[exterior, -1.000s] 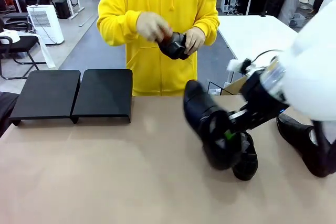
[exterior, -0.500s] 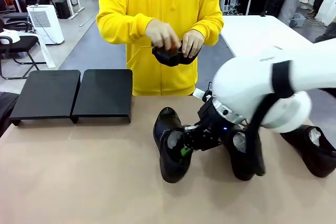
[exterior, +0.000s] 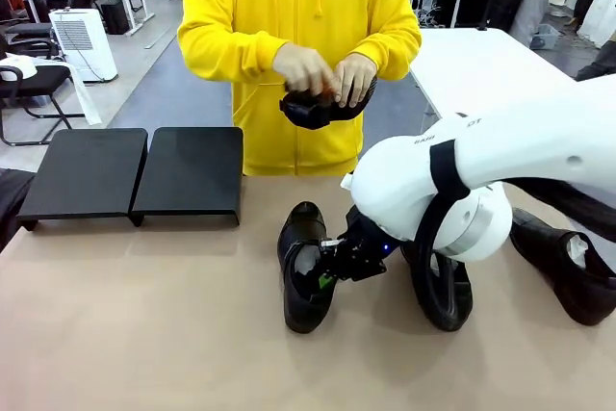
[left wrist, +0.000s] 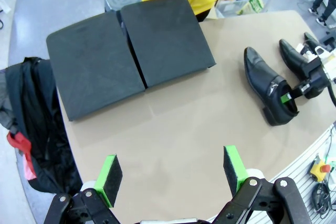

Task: Organize the shoes by placing them on the stand.
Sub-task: Pick up one Shoe and place it in the middle of the table.

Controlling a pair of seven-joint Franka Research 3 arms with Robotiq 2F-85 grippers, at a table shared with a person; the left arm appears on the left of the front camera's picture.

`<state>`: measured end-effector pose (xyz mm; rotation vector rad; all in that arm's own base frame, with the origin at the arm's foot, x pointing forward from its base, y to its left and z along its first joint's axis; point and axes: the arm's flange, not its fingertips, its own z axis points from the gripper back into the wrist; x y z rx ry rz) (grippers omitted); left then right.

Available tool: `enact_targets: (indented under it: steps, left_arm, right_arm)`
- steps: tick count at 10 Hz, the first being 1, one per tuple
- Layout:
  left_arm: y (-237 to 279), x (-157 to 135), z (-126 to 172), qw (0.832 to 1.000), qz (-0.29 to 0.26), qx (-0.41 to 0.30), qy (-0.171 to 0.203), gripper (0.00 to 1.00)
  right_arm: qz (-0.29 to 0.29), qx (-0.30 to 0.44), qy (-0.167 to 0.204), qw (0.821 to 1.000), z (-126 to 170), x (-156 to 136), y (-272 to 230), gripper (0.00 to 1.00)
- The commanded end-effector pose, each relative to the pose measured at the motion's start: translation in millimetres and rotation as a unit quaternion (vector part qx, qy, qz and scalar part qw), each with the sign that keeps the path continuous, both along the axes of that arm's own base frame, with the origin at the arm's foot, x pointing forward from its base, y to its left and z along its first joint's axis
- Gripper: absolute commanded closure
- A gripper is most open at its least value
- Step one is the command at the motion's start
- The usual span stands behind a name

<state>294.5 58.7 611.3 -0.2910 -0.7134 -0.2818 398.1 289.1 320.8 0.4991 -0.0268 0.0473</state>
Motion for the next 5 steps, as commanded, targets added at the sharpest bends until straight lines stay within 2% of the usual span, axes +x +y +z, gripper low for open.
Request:
enact_targets:
  steps: [1, 5]
  left_arm:
    - [0, -1, 0, 1.0, -0.008, -0.003, -0.003, 0.0]
    - [0, -1, 0, 1.0, -0.008, -0.003, -0.003, 0.0]
  right_arm:
    - [0.01, -0.024, 0.008, 1.0, 2, 1, 7, 0.85]
    - [0.035, -0.018, -0.001, 0.999, 13, -12, 12, 0.11]
